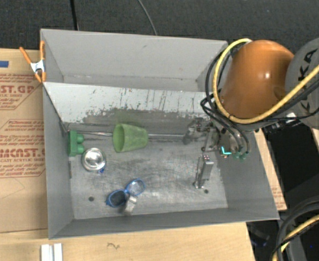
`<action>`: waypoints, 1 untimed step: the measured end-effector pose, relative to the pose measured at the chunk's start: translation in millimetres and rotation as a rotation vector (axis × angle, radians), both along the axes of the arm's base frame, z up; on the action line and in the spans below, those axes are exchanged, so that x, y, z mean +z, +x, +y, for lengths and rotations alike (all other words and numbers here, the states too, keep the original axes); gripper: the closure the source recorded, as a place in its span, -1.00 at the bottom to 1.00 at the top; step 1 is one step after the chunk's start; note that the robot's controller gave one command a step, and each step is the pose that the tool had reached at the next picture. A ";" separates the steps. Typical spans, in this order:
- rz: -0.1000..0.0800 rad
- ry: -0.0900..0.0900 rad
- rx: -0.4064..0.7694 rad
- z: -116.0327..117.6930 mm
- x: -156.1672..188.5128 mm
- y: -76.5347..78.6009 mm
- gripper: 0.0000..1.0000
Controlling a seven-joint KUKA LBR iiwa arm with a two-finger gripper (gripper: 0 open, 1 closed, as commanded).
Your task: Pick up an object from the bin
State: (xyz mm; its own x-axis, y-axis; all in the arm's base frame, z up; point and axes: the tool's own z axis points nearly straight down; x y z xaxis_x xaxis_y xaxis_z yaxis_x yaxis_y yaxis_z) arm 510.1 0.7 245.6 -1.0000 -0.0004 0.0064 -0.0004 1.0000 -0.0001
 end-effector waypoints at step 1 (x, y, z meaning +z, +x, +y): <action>0.000 0.001 0.093 48.2 -163.0 0.7 -1.00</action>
Offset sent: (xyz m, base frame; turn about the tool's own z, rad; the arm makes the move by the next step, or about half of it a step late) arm 0.0027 0.0466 -0.1579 -0.0899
